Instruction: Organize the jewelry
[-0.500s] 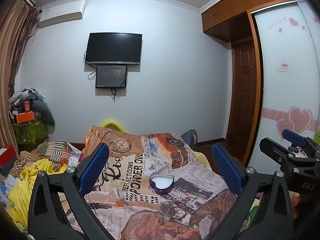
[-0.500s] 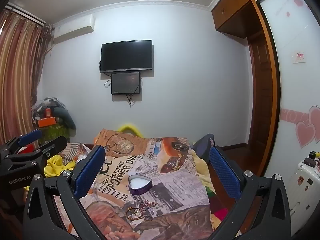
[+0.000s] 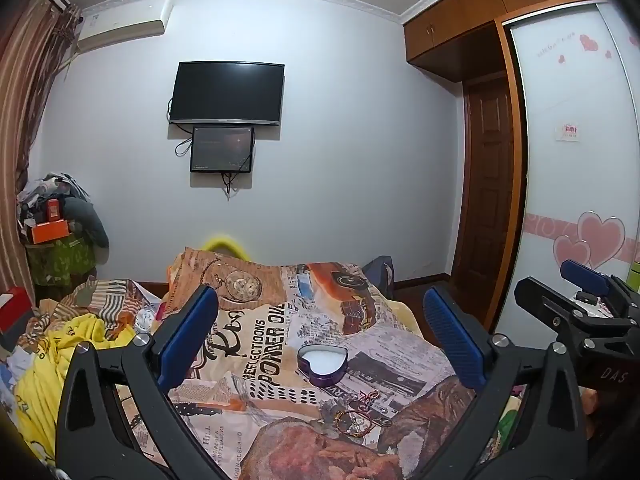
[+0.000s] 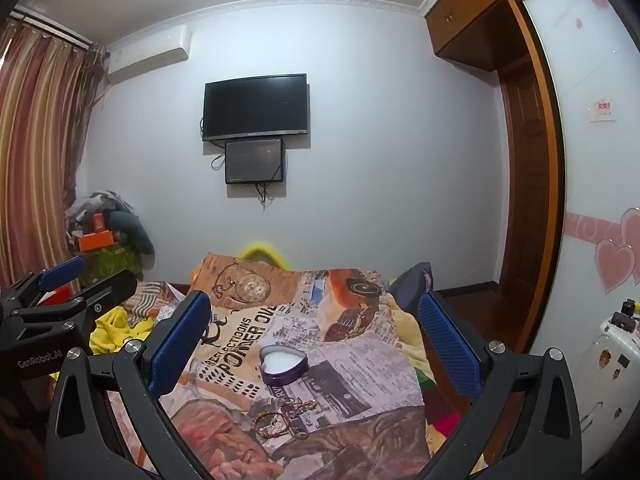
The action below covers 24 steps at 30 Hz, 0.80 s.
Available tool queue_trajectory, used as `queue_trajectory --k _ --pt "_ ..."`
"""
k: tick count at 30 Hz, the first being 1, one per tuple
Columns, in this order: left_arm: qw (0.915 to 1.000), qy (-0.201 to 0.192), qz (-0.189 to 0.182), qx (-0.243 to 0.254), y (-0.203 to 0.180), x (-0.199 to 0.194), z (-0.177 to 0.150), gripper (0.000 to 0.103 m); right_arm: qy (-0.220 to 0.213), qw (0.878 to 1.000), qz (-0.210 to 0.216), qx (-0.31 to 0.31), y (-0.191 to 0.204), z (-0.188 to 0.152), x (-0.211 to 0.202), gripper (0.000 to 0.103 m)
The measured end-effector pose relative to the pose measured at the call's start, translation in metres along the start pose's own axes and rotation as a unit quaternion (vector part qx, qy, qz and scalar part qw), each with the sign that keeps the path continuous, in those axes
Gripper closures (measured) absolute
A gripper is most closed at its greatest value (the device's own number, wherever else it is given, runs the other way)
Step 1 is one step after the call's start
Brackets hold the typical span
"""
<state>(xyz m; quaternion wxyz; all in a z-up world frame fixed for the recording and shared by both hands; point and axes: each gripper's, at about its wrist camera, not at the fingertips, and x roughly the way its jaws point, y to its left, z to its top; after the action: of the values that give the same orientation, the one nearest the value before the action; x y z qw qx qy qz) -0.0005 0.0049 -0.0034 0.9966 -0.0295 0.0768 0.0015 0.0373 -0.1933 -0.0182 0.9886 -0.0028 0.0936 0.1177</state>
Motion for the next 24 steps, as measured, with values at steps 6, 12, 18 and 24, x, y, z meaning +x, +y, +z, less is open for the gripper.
queue_trajectory --k 6,12,18,24 --pt "1.0000 0.004 -0.001 0.000 0.001 0.003 -0.002 0.000 0.001 1.000 0.000 0.001 0.001 -0.003 0.000 0.000" --pt "1.0000 0.009 0.000 0.000 -0.001 0.007 -0.001 0.000 0.004 1.000 0.002 0.002 0.006 -0.008 0.002 0.000" --pt "0.9999 0.013 -0.001 -0.002 -0.001 0.010 -0.001 0.000 0.006 1.000 0.003 0.003 0.006 -0.007 0.002 0.000" --pt "0.9999 0.013 -0.002 -0.002 -0.001 0.008 0.000 0.000 0.008 1.000 0.004 0.003 0.007 -0.006 0.001 0.000"
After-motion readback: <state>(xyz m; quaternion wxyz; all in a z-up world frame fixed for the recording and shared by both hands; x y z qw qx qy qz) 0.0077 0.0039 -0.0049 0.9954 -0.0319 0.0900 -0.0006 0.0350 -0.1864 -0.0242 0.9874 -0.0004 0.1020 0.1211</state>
